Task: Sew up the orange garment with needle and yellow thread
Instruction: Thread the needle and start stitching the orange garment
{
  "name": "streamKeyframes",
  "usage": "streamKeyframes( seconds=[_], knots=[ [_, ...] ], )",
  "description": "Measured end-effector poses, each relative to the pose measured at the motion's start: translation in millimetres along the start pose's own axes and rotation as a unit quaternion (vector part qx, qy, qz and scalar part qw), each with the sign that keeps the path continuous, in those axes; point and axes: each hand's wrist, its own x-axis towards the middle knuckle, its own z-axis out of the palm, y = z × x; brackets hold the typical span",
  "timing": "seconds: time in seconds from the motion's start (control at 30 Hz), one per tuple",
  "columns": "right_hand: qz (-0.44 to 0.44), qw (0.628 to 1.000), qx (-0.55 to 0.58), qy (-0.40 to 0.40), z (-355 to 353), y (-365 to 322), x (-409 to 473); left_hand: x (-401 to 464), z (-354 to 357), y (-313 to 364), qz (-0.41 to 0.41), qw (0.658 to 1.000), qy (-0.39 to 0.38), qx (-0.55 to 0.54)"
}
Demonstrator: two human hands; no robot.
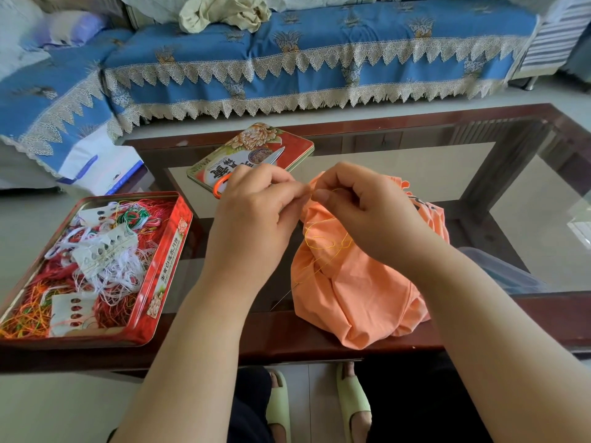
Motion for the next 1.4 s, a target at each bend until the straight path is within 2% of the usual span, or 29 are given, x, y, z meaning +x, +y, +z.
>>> streamKeyframes(
  seconds=[0.1,0.2,0.43,0.7,0.93,1.17,1.4],
  knots=[
    [-0.022,1.0,-0.014,-0.004,0.1,0.2,0.0,0.7,-0.3,0.1,0.025,0.999,0.007,0.042],
    [-0.038,0.999,-0.018,-0.013,0.8,-2.0,-0.6,1.2,0.8,1.4,0.014,0.998,0.007,0.053],
    [0.02,0.999,0.037,-0.017,-5.7,-3.0,-0.5,0.2,-2.6,4.2,-0.085,0.995,0.007,-0.05],
    [0.045,0.997,0.057,-0.04,-7.5,0.6,0.1,0.5,-8.4,4.6,-0.155,0.979,-0.01,-0.13],
    [0.07,0.99,0.108,-0.058,-9.9,0.8,0.6,0.2,-8.5,8.2,-0.158,0.975,-0.023,-0.156],
    [0.092,0.981,0.156,-0.066,-10.5,0.1,1.3,0.2,-12.9,11.2,-0.121,0.972,-0.037,-0.196],
    [0.089,0.979,0.178,-0.034,-11.6,-1.0,1.3,0.1,-16.1,8.2,-0.112,0.974,-0.023,-0.196]
  ],
)
